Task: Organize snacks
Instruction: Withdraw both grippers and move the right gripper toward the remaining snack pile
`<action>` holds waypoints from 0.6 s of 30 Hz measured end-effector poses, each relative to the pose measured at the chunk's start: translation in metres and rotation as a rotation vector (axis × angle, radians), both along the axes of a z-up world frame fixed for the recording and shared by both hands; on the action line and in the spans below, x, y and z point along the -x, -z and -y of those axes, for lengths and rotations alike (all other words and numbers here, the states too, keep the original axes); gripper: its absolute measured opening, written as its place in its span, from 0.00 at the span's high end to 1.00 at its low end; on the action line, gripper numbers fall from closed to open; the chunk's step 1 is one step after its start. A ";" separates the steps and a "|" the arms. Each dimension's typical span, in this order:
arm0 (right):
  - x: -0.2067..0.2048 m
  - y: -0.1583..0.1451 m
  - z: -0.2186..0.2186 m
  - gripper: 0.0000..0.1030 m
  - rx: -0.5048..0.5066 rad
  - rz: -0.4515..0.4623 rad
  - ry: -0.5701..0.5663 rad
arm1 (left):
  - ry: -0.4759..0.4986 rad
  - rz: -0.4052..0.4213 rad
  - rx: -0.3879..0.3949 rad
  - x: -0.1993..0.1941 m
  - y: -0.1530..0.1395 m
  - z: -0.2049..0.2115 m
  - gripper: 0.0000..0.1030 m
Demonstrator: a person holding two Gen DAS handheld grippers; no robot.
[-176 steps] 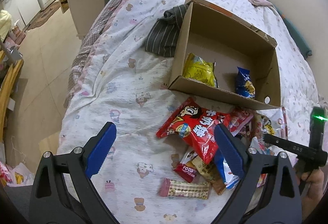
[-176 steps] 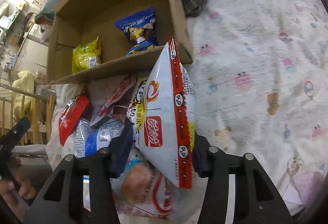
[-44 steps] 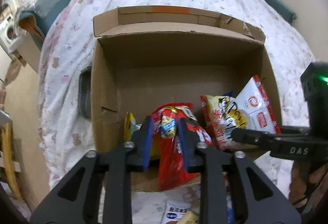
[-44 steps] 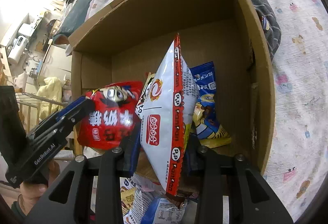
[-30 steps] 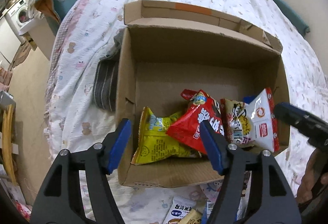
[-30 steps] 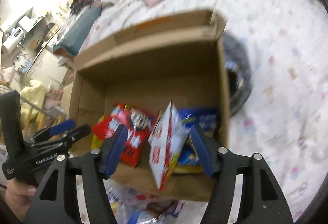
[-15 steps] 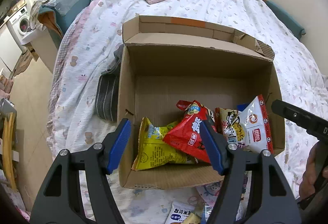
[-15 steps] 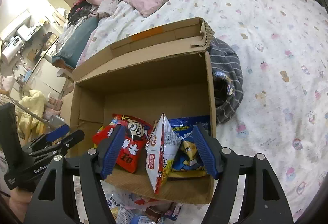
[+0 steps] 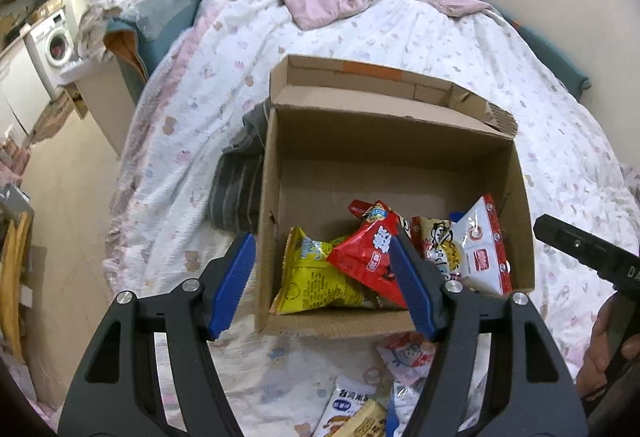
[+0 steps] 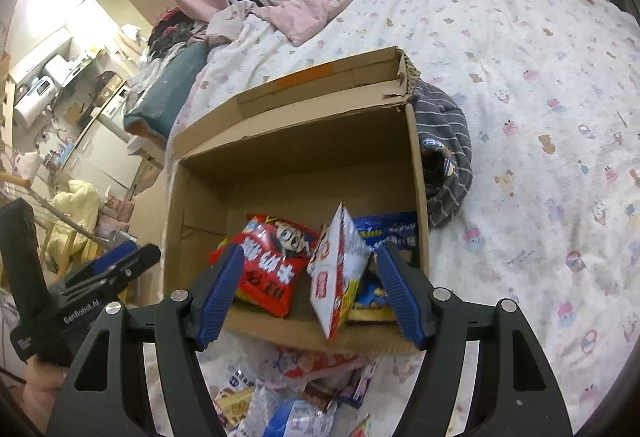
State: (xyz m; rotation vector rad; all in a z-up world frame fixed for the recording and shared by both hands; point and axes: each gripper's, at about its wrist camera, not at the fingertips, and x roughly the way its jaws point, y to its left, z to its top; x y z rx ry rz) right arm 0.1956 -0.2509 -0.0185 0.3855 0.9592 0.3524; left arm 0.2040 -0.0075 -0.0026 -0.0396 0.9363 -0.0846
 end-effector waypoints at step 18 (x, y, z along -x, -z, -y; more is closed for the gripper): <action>0.082 -0.005 0.017 0.31 -0.042 -0.008 0.026 | -0.145 0.207 0.049 0.099 -0.037 -0.034 0.06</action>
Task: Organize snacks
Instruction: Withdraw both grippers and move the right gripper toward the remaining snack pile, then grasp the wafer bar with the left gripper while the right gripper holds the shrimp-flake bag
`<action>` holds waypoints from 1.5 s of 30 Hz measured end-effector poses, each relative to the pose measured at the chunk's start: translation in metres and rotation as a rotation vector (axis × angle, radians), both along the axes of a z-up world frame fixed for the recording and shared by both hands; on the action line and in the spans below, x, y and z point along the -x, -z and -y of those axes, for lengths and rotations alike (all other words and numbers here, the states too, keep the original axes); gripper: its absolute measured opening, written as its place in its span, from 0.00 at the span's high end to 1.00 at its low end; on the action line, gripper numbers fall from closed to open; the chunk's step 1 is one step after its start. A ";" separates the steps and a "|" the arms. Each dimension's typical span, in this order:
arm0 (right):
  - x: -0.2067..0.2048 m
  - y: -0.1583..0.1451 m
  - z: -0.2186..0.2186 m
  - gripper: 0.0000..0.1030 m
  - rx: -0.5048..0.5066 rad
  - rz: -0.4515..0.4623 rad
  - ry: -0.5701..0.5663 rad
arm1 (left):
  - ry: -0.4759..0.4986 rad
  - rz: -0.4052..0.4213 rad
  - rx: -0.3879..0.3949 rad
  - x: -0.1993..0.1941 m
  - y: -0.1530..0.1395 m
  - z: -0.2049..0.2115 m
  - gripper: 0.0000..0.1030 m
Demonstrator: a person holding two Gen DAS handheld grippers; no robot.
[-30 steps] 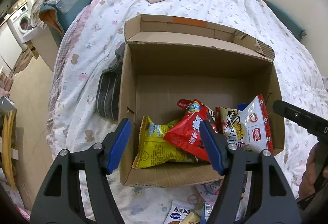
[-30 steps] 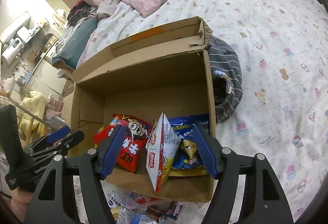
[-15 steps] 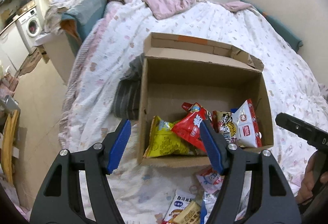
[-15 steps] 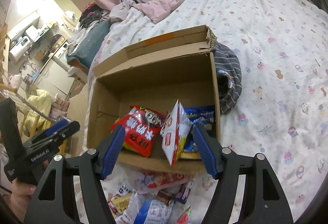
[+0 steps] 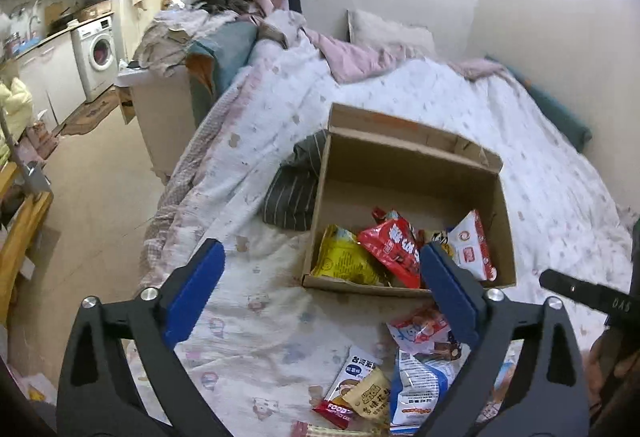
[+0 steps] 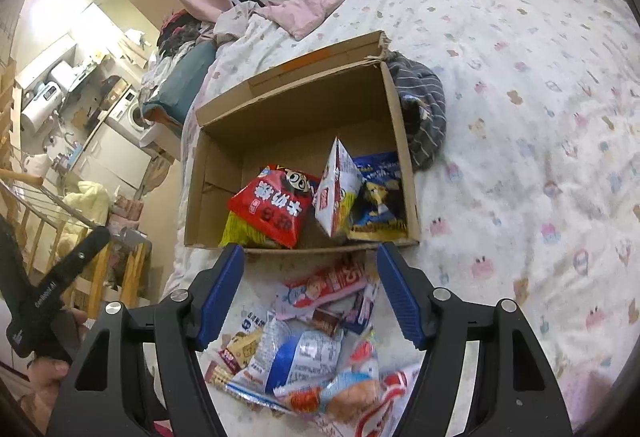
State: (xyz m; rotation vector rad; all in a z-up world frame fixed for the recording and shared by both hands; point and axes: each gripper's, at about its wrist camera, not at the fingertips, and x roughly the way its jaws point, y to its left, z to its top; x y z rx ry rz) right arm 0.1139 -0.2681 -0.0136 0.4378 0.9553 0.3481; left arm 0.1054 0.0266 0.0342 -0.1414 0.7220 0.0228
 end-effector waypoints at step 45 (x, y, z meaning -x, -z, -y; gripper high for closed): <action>0.036 0.076 0.001 0.45 -0.043 -0.314 -0.027 | 0.145 -0.641 0.113 0.035 0.148 0.000 0.05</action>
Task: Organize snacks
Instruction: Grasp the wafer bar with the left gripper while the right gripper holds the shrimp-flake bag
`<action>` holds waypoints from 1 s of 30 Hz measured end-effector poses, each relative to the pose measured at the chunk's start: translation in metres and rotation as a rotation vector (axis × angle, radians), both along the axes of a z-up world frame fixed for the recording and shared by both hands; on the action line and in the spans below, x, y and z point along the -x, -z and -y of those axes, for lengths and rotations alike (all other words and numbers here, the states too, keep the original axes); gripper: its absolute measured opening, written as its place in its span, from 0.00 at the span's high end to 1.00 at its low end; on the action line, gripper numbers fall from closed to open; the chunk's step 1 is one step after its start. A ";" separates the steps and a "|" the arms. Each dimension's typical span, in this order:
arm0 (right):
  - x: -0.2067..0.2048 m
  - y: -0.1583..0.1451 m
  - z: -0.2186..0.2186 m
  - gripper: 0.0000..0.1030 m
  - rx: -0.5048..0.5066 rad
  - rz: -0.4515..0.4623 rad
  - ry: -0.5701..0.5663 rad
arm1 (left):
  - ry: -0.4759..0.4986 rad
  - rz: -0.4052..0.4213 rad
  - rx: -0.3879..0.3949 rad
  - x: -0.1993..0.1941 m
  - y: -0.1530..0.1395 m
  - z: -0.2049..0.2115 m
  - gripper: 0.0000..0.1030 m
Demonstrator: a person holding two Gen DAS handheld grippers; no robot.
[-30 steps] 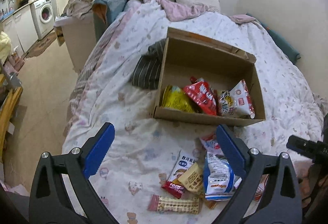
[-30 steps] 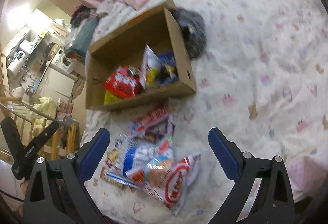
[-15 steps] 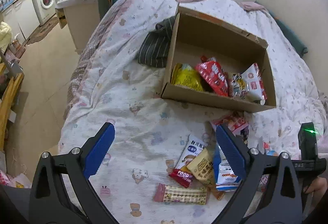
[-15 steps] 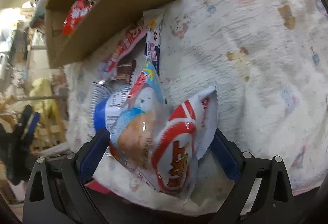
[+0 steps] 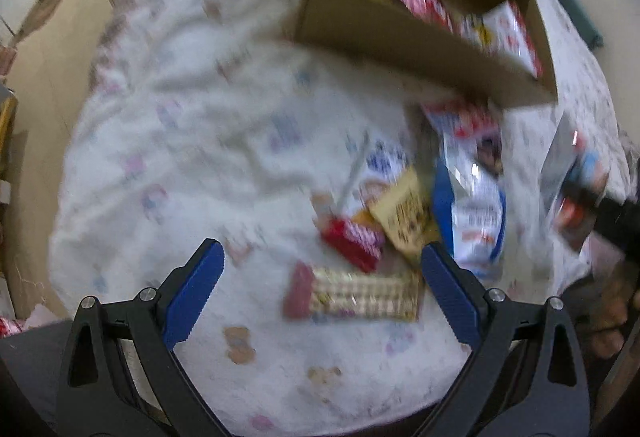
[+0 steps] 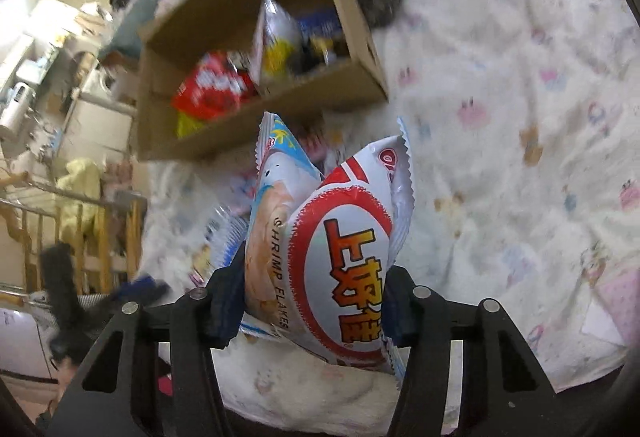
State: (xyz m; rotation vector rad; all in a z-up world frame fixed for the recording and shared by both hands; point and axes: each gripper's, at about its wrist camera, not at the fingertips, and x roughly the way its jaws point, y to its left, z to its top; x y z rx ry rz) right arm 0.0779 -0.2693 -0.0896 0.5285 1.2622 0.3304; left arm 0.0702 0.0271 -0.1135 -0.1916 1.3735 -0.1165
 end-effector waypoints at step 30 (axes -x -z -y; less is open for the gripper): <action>0.002 0.010 0.017 0.45 -0.016 -0.053 0.016 | 0.131 -0.215 -0.212 0.005 0.063 0.091 0.00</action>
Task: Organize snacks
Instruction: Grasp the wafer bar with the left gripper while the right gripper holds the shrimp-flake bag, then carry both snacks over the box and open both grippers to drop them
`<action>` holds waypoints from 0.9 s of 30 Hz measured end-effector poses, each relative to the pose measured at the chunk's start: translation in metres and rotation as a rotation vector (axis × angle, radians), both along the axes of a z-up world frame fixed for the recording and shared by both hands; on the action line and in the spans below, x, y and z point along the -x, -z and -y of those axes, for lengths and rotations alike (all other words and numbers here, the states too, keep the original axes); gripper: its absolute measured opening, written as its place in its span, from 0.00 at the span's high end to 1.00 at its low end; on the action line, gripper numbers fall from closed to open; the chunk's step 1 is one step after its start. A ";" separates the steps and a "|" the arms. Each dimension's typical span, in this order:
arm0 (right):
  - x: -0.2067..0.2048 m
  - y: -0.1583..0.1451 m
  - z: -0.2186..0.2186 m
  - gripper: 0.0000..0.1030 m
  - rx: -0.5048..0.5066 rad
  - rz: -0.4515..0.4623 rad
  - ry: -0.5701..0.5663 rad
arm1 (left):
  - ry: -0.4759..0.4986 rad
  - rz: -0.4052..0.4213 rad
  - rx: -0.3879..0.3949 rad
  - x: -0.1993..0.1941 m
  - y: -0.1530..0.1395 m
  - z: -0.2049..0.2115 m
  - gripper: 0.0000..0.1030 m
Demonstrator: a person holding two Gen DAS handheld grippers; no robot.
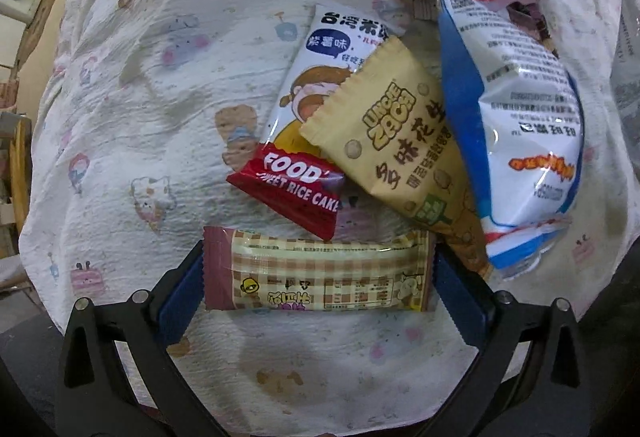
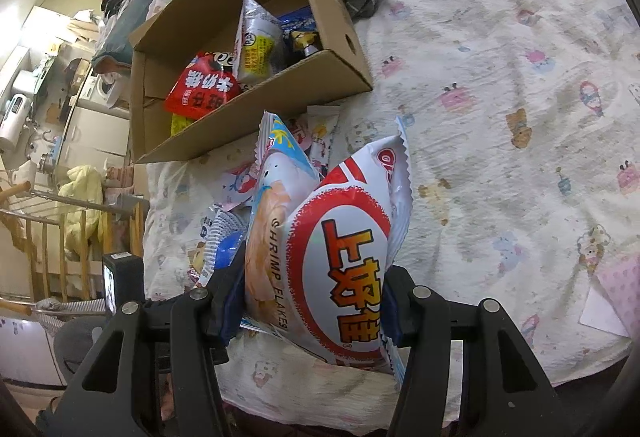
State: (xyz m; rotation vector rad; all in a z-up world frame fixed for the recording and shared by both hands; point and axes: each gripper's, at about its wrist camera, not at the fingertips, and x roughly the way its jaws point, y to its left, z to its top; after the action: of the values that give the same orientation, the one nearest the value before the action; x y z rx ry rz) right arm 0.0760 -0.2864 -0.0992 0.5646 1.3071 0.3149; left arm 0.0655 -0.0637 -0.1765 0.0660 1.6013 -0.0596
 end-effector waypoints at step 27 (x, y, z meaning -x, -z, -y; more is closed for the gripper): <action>-0.012 -0.052 -0.010 0.45 -0.043 0.120 -0.053 | -0.052 0.267 0.128 -0.028 -0.133 -0.045 0.22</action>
State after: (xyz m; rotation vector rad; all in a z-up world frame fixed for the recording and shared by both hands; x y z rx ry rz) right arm 0.0880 -0.2766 -0.0475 0.5402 1.2030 0.4151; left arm 0.0937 -0.0190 -0.0433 -0.0648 1.3281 -0.1080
